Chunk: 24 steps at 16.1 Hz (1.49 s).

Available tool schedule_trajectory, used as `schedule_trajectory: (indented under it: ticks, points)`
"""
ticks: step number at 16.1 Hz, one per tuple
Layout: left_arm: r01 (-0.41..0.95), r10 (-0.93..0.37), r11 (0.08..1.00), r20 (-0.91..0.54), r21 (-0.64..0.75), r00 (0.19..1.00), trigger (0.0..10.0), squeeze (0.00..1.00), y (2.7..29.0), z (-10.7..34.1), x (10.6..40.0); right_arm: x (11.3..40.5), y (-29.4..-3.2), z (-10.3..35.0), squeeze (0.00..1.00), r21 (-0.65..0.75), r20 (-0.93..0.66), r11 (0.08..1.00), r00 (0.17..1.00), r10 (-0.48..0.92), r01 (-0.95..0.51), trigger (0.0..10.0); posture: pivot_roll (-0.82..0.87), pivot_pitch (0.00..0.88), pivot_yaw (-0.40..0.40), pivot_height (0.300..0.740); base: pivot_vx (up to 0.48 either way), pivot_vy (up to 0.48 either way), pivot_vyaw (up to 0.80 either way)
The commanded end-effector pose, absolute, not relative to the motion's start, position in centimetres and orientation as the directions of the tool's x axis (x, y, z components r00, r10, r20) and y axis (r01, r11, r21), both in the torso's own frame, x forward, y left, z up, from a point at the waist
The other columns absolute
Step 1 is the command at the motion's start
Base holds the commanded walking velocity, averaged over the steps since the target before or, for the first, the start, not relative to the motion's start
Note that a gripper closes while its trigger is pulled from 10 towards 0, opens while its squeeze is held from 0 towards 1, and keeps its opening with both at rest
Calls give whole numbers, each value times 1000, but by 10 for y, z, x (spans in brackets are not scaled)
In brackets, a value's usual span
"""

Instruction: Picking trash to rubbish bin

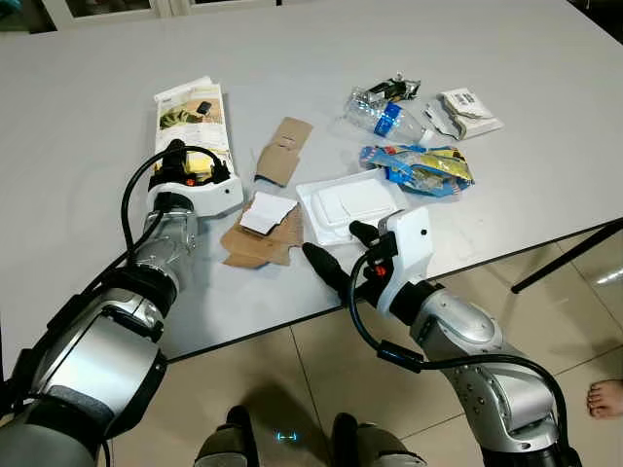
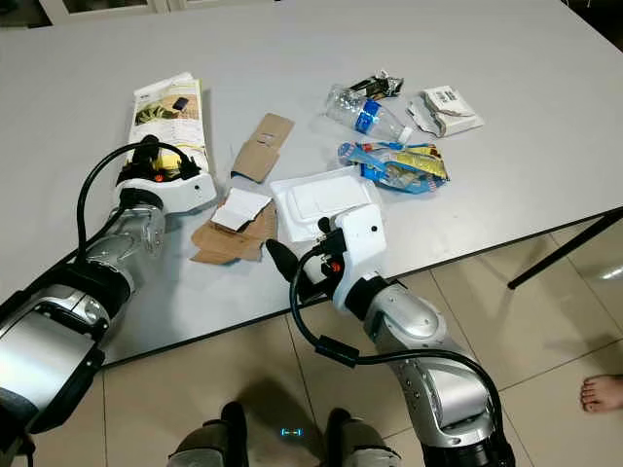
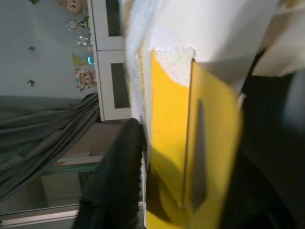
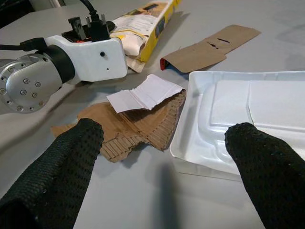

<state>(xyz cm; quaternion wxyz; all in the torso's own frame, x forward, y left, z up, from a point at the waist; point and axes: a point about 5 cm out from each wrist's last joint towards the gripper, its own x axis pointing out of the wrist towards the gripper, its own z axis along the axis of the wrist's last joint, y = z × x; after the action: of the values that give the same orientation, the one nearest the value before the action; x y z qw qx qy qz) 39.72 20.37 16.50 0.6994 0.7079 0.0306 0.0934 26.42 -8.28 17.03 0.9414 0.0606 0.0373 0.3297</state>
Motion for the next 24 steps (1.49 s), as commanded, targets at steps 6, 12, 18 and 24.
schedule_trajectory:
  ticks: [6, 12, 18, 24]
  points:
    - [115, 244, 11, -114, 993, 963, 0, 0, 221, 118, 378, 262, -83, 172, 0, 144, -16, 772, 779, 627, -619, 10000, -111, 257, -71, 740, 0, 0, 0]
    - [-308, 132, 47, 300, 950, 945, 0, 0, 198, 208, 405, 266, -83, 173, 0, 142, -6, 776, 783, 622, -615, 10000, -100, 243, -64, 740, 0, 0, 0]
    - [-434, 114, 83, 424, 897, 899, 0, 0, 196, 233, 402, 268, -83, 172, 0, 142, -2, 778, 786, 619, -612, 10000, -89, 233, -63, 740, 0, 0, 0]
    - [-386, 93, 442, 387, 809, 917, 0, 0, 176, 220, 388, 275, -84, 174, 0, 130, 13, 788, 795, 606, -602, 10000, -76, 202, -47, 740, 0, 0, 0]
